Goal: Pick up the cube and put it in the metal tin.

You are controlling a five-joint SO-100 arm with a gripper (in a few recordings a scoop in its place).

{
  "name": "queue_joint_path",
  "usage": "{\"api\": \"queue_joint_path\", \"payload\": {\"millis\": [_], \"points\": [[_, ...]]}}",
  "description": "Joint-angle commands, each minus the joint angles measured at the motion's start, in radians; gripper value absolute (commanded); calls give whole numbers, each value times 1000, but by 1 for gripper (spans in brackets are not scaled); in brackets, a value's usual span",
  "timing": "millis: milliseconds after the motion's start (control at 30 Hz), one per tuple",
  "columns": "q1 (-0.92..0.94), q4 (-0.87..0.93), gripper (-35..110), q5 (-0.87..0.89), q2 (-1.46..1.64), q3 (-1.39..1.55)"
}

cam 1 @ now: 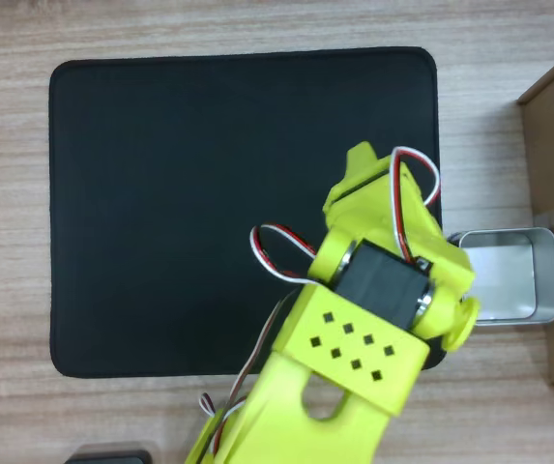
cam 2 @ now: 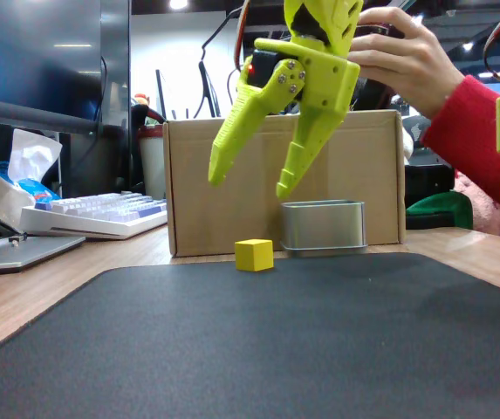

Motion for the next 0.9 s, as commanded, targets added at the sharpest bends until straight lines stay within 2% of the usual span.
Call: {"api": "queue_joint_path", "payload": {"millis": [0,167,400,667,833,867], "points": [[11,38,34,-48,-60,-66],[38,129,36,-212,-247,-206],[44,141,34,-210,-462,-319],[32,112,32,-153,-566,-390],[21,67,14,-112,-574,-383],[18,67,14,-115,-575,-379]]}}
